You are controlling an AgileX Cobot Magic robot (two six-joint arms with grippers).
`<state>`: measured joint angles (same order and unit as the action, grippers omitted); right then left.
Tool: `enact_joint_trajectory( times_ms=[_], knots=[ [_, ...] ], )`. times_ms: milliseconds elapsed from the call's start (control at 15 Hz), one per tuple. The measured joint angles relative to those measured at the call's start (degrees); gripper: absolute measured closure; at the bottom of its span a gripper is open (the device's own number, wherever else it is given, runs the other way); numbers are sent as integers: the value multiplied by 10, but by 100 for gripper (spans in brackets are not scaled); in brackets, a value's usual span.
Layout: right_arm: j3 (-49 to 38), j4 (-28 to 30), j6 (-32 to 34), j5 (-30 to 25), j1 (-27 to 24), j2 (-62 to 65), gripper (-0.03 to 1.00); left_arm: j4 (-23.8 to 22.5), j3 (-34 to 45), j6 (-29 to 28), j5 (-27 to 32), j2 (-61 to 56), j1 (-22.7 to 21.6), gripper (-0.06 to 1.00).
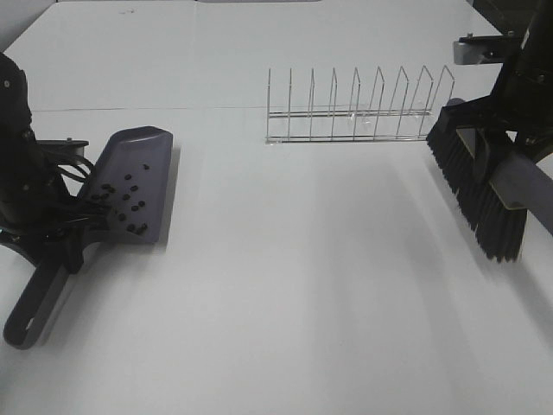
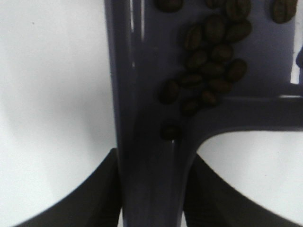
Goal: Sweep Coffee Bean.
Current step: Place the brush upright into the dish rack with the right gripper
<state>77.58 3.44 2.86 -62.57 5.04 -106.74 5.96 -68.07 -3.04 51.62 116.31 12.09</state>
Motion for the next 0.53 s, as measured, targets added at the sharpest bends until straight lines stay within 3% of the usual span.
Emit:
enact_joint_trajectory(
  times_ms=[267, 533],
  knots=[
    [44, 9, 5, 6, -18, -57, 69, 52, 0, 30, 0, 0, 0, 64],
    [197, 29, 9, -42, -18, -168, 69, 72, 0, 46, 3, 0, 0, 64]
  ],
)
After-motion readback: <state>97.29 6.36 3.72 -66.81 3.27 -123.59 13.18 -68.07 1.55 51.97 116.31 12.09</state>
